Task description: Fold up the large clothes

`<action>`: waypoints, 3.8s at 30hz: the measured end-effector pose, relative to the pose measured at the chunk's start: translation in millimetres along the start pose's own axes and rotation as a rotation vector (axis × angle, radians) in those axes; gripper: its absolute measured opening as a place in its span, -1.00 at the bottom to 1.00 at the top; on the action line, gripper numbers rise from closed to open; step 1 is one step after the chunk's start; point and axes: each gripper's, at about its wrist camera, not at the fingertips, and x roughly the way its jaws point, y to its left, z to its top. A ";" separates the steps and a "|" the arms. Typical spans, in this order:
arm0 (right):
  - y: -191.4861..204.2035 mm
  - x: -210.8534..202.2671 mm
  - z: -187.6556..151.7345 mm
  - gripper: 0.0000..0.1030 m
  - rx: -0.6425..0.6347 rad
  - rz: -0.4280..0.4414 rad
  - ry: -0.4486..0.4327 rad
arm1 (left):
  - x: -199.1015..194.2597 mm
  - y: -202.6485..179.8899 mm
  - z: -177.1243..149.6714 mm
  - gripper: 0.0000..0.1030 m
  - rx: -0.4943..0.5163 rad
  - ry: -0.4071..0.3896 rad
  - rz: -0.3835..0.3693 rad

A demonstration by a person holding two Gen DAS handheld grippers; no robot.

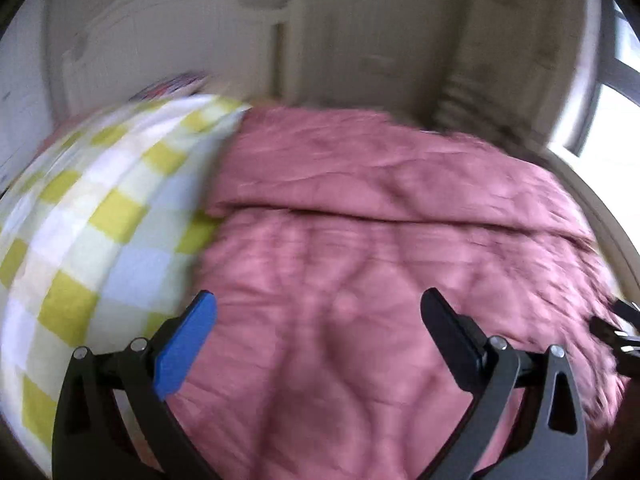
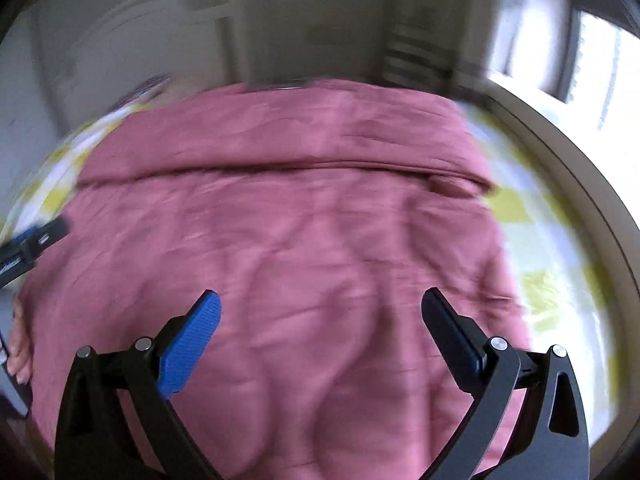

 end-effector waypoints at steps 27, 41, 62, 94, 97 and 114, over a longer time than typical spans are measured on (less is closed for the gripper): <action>29.9 -30.9 -44.3 0.90 -0.162 0.038 -0.009 | -35.7 -27.7 -47.8 0.96 0.176 -0.002 -0.055; 4.5 -39.5 -86.5 0.91 -0.126 0.028 0.003 | -34.0 17.9 -87.2 0.96 0.113 0.091 0.001; 50.9 -61.7 -108.2 0.91 -0.232 0.089 -0.072 | -74.5 -20.0 -120.2 0.96 0.309 -0.024 -0.014; -83.6 -77.8 -148.3 0.01 0.138 -0.002 -0.100 | -77.4 45.4 -141.7 0.95 0.139 0.003 -0.076; -91.9 -75.3 -146.8 0.27 0.185 0.028 -0.102 | -77.9 58.3 -138.7 0.95 0.073 0.012 -0.099; -87.6 -55.1 -127.9 0.84 0.161 0.006 -0.080 | -53.7 64.5 -115.6 0.96 0.035 0.107 0.020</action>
